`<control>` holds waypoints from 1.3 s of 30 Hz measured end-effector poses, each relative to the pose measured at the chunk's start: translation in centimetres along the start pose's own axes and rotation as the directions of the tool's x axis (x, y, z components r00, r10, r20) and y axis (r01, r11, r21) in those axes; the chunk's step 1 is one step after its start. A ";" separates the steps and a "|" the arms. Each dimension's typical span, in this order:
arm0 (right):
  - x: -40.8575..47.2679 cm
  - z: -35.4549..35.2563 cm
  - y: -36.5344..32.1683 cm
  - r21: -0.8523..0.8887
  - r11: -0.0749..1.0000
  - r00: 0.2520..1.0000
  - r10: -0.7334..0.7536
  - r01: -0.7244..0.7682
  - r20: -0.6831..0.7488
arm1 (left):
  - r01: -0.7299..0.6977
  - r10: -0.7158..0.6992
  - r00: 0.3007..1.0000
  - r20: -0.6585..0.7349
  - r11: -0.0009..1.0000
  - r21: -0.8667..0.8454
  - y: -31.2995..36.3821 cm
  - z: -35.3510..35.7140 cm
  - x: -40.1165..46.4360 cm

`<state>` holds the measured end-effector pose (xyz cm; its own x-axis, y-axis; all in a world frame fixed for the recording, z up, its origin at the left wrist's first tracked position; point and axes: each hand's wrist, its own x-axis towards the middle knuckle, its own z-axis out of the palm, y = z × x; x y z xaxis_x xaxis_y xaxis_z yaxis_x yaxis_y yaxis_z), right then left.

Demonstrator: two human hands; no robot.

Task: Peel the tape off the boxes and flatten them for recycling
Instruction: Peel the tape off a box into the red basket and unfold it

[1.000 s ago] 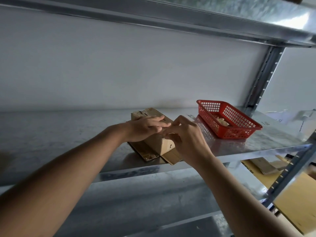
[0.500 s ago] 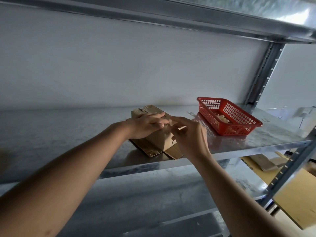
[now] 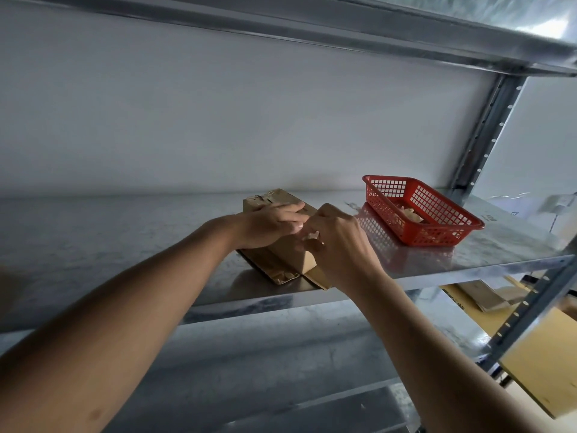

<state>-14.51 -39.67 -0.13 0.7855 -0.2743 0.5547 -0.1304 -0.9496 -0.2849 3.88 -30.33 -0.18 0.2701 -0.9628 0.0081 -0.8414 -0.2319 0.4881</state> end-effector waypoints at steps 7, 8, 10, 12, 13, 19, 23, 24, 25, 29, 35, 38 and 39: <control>0.6 -1.1 -0.2 0.112 0.992 0.983 -0.031 0.052 -0.183 | 0.104 -0.115 0.983 -0.142 0.991 -0.078 -1.8 0.8 1.1; 0.9 -1.3 0.3 0.131 0.991 0.982 0.008 0.017 -0.191 | 0.099 -0.107 0.986 -0.127 0.993 -0.065 -1.9 0.8 1.2; 1.4 -1.5 1.4 0.151 0.987 0.982 0.083 -0.058 -0.167 | 0.065 -0.063 0.994 -0.088 0.998 0.013 -2.0 0.7 1.2; 1.4 -1.2 2.1 0.142 0.986 0.983 0.113 -0.092 -0.145 | 0.060 -0.055 0.997 -0.061 0.994 0.086 -1.9 0.5 1.1; 1.4 -1.0 2.3 0.132 0.987 0.983 0.111 -0.092 -0.146 | 0.073 -0.068 0.996 -0.054 0.993 0.095 -1.8 0.4 1.0; 1.8 0.7 2.8 -0.009 0.997 0.996 0.070 -0.071 -0.053 | 0.101 -0.100 0.994 -0.034 0.995 0.016 -1.0 0.1 0.3; 2.1 1.0 2.5 -0.029 0.997 0.993 0.075 -0.078 -0.096 | 0.112 -0.111 0.993 -0.034 0.994 0.019 -1.0 0.0 0.1; 2.2 0.9 2.4 -0.017 0.996 0.990 0.081 -0.084 -0.118 | 0.116 -0.116 0.993 -0.029 0.993 0.021 -1.0 -0.1 0.1; 2.4 0.9 2.4 -0.011 0.996 0.987 0.089 -0.091 -0.133 | 0.118 -0.117 0.993 -0.027 0.993 0.027 -1.0 -0.1 0.1; 2.9 1.2 2.4 -0.007 0.986 0.977 0.162 -0.164 -0.142 | 0.116 -0.115 0.993 -0.027 0.993 0.029 -0.1 -0.3 0.6; 3.7 0.8 3.1 0.033 0.984 0.964 0.178 -0.175 -0.197 | 0.089 -0.088 0.996 -0.017 0.996 0.014 1.1 -0.1 1.4; 4.3 0.3 4.1 0.038 0.977 0.962 0.211 -0.208 -0.171 | 0.060 -0.059 0.998 -0.032 0.998 0.030 1.4 0.1 2.1; 4.4 0.2 4.5 0.038 0.975 0.960 0.222 -0.219 -0.172 | 0.054 -0.053 0.998 -0.027 0.998 0.034 1.7 0.1 2.3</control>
<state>-11.51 -45.16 0.87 0.6206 -0.5005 0.6035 -0.2760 -0.8599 -0.4294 3.05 -33.00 0.57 0.3269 -0.9451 0.0052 -0.8411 -0.2884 0.4575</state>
